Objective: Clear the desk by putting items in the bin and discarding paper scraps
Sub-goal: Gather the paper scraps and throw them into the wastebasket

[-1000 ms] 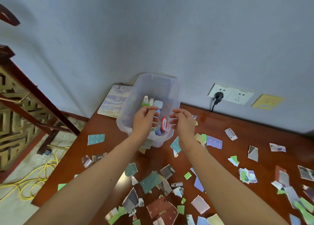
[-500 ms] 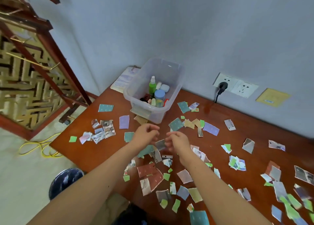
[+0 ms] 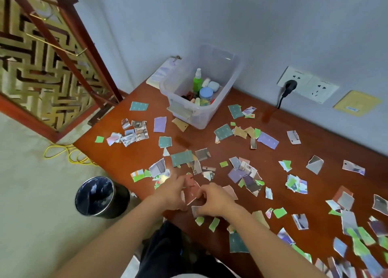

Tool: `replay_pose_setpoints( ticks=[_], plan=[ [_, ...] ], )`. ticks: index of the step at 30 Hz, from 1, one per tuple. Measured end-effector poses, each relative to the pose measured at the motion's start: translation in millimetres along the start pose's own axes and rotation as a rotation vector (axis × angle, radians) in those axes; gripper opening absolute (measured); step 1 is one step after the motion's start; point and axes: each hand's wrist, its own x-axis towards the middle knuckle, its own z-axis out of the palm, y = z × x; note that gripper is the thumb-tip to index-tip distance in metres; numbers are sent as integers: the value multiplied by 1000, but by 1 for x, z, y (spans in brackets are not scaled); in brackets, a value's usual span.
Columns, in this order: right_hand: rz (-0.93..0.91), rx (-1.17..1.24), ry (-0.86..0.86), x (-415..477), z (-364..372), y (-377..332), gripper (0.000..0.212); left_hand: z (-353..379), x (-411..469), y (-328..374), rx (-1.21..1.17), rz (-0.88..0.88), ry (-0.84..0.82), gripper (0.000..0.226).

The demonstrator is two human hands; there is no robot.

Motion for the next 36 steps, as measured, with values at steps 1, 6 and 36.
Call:
replay_pose_setpoints(
  ticks=[1, 6, 36],
  plan=[
    [-15, -122, -11, -3, 3, 0, 51, 3, -3, 1, 88, -1, 5, 86],
    [-79, -459, 40, -6, 22, 5, 73, 16, -6, 4, 274, -47, 74, 77],
    [-168, -381, 125, -11, 39, 4, 21, 27, -3, -9, -251, -60, 144, 22]
  ],
)
